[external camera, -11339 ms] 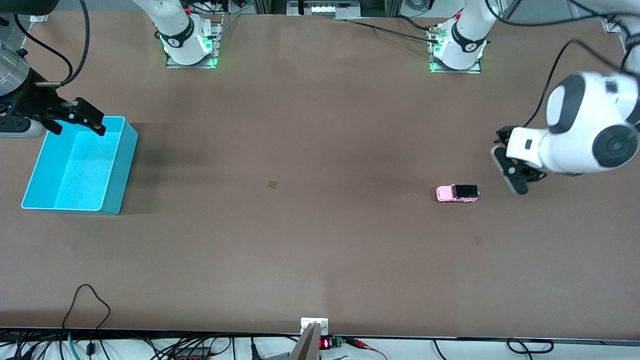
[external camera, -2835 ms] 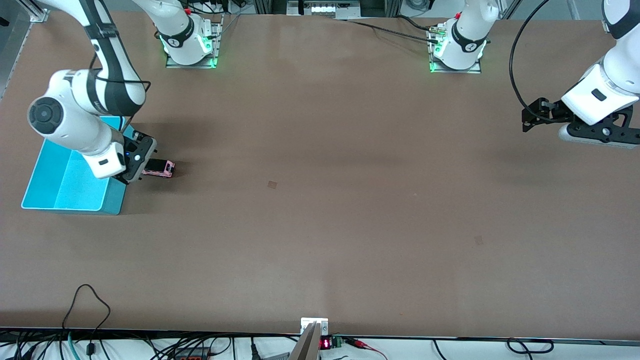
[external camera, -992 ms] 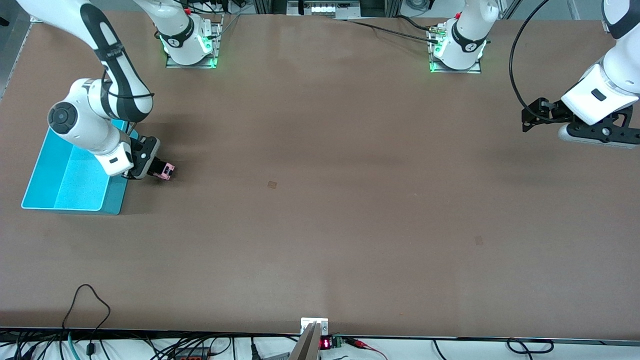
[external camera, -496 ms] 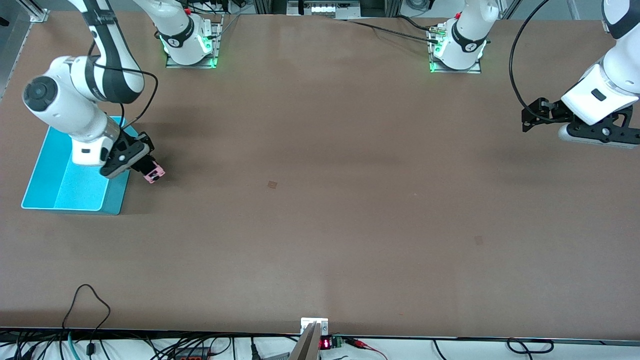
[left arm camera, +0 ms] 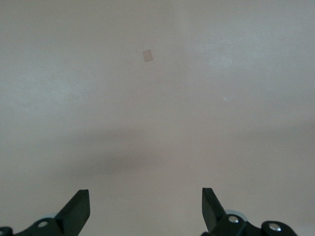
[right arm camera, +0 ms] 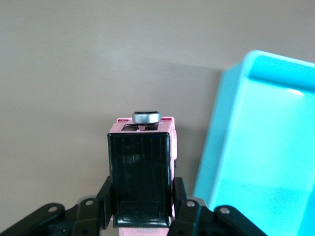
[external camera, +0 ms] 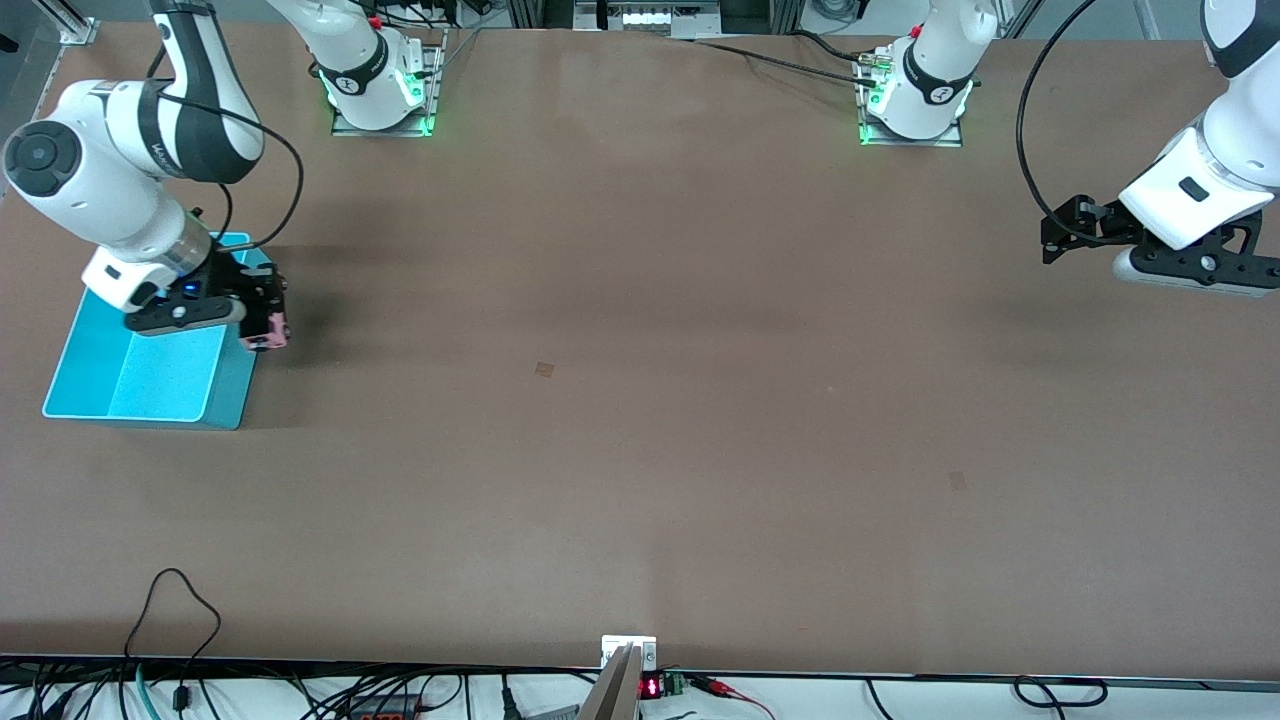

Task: Wind and store pink jeep toy
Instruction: 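Carry the jeep over the blue bin and lower it inside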

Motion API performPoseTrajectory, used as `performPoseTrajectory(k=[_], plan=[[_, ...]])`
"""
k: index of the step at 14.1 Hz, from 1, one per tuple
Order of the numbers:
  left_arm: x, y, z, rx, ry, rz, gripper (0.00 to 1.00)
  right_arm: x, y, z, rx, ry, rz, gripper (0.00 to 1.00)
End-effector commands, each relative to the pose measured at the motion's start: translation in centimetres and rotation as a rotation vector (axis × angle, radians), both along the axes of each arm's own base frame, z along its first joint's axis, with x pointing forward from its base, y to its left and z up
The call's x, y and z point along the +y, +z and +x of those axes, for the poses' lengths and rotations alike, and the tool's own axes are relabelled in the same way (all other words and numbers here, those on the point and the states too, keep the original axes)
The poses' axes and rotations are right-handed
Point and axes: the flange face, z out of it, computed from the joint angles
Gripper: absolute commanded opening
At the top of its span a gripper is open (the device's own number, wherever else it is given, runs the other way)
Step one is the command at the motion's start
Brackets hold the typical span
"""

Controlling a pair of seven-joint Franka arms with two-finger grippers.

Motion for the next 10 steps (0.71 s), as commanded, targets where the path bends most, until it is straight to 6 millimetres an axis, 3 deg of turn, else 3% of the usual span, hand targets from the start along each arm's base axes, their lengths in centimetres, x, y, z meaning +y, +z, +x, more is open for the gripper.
performPoseTrajectory(k=[1, 6, 10], plan=[[-0.2, 0.7, -0.4, -0.001, 0.013, -0.008, 1.00, -4.7, 0.2, -0.3, 0.006, -0.109, -0.032, 0.00], [-0.2, 0.7, -0.5, -0.001, 0.011, -0.008, 1.00, -12.1, -1.6, -1.2, -0.021, -0.133, -0.043, 0.00], [-0.1, 0.7, -0.5, 0.000, 0.014, -0.008, 1.00, -16.3, -5.3, -1.8, -0.025, -0.133, -0.028, 0.00]])
